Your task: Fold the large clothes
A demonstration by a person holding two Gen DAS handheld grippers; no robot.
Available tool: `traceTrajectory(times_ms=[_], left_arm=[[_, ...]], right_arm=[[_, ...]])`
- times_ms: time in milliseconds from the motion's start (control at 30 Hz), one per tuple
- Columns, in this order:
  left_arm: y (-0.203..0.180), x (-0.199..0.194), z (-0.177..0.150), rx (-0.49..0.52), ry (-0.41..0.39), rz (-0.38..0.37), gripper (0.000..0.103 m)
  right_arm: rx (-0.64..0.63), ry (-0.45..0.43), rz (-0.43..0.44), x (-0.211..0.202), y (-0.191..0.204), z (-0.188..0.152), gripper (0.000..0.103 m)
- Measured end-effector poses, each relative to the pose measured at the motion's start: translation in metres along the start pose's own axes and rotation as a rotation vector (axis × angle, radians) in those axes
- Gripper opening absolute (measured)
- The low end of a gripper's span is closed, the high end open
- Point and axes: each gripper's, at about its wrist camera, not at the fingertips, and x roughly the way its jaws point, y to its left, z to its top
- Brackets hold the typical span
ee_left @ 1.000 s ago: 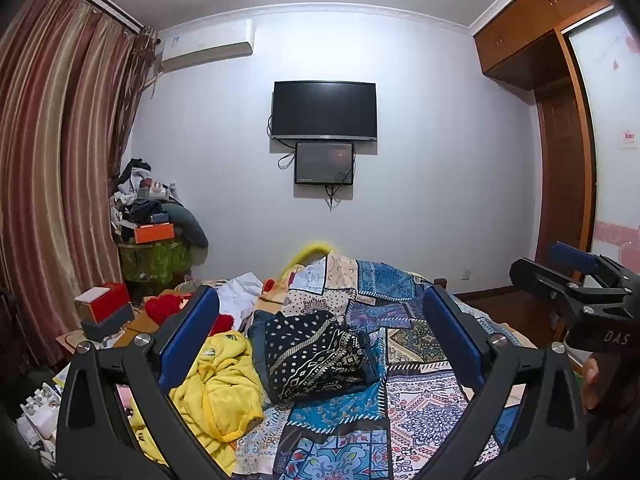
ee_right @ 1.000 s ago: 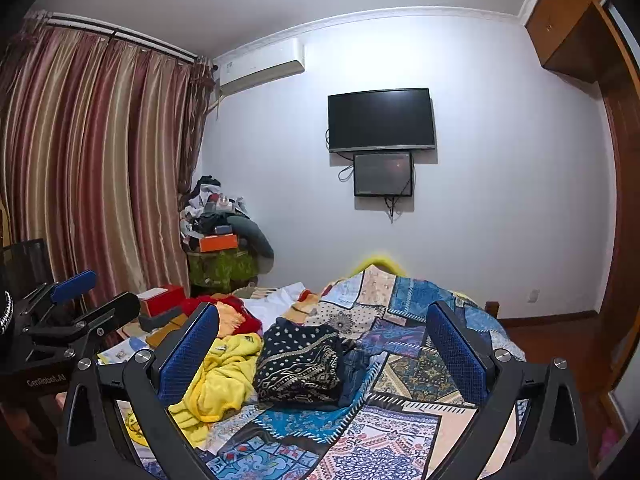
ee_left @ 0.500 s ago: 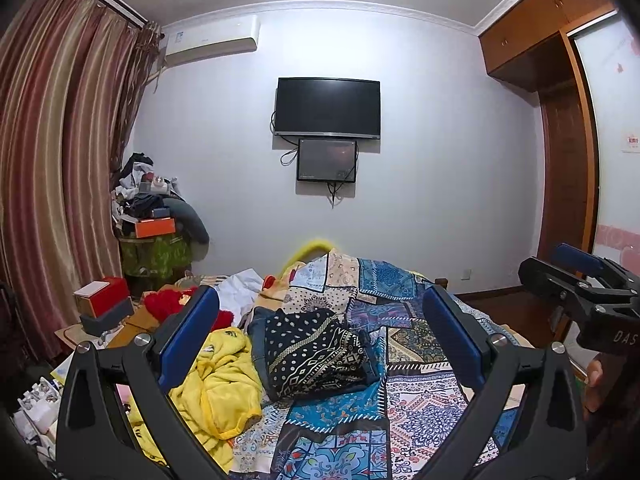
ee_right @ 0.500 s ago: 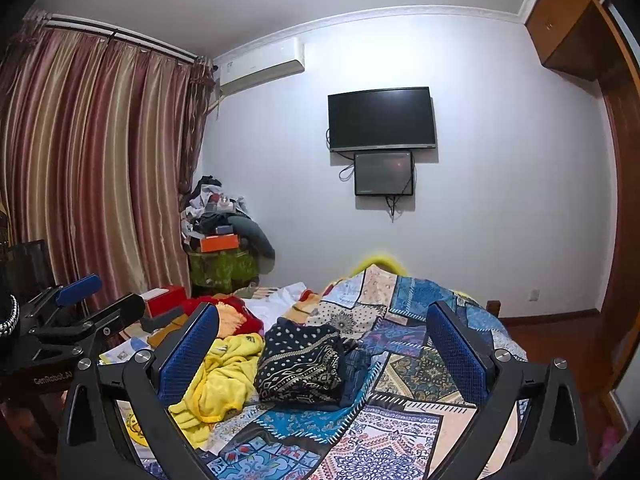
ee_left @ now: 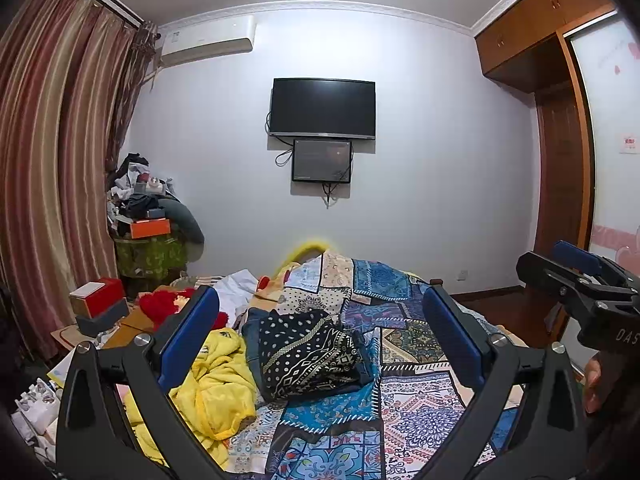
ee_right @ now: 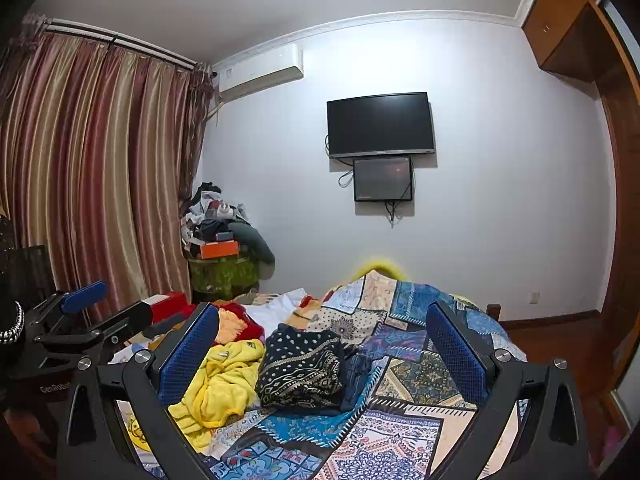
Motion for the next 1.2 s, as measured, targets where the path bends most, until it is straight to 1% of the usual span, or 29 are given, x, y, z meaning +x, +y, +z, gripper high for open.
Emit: traceTrajectory(times_ms=[367,667,933,1200], left_arm=[[-0.004,0.003,0.0,-0.009,0.007,-0.018,0.103],[-0.003,0.009,-0.001,-0.012,0.026,-0.019,0.103],[-0.005,0.016,-0.004,-0.017,0.048,-0.039,0.103],[-0.005,0.018,-0.006,-0.018,0.054,-0.051,0.103]], right_arm=[[0.026,-0.001,-0.013,-0.002,-0.003,0.001,0.103],[0.04,0.002,-0.024,-0.003,-0.004,0.001,0.103],[0.05,0.01,-0.03,-0.001,-0.006,0.001,0.103],[0.059,0.043,-0.032,0.009,-0.008,-0.004,0.103]])
